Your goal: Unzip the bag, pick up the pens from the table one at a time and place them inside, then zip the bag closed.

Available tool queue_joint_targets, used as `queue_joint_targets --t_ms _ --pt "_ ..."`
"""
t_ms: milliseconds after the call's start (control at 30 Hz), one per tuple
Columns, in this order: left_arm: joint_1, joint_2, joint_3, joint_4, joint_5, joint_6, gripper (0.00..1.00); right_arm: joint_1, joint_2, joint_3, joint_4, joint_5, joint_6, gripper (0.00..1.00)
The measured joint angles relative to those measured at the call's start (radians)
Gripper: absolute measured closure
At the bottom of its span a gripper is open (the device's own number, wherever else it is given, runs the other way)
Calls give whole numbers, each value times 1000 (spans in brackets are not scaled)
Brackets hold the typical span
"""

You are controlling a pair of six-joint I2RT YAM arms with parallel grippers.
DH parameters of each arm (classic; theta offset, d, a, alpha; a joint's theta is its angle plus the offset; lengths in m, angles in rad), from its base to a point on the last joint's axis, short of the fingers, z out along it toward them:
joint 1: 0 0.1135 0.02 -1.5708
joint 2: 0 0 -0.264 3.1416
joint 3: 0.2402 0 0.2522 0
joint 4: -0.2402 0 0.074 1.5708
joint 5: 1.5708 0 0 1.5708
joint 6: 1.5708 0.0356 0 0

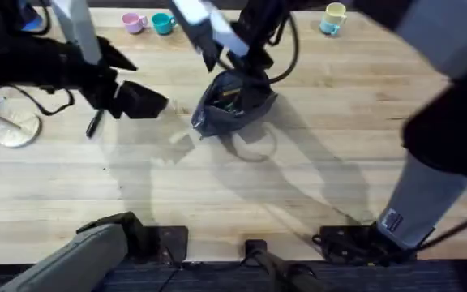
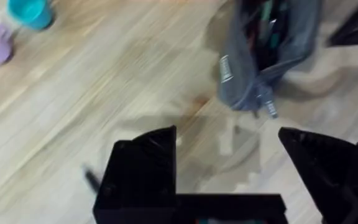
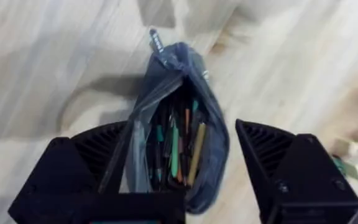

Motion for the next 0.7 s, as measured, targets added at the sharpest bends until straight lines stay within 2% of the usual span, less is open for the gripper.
queue_joint_targets --t_ms 133,367,400,467,567,700 --pt "61 0 0 0 -60 0 7 0 -96 0 -1 -12 87 5" --pt "129 10 0 17 -164 -1 7 0 -197 0 -3 -15 251 4" --pt "187 101 0 78 -234 -59 7 0 -233 0 -3 -10 326 4" --pt "212 153 0 110 -252 -90 7 0 -244 0 -1 1 341 4" --pt "241 226 0 134 -269 -120 7 0 -251 0 12 13 355 4" --pt "254 290 0 147 -281 -137 7 0 -251 0 48 23 363 4"
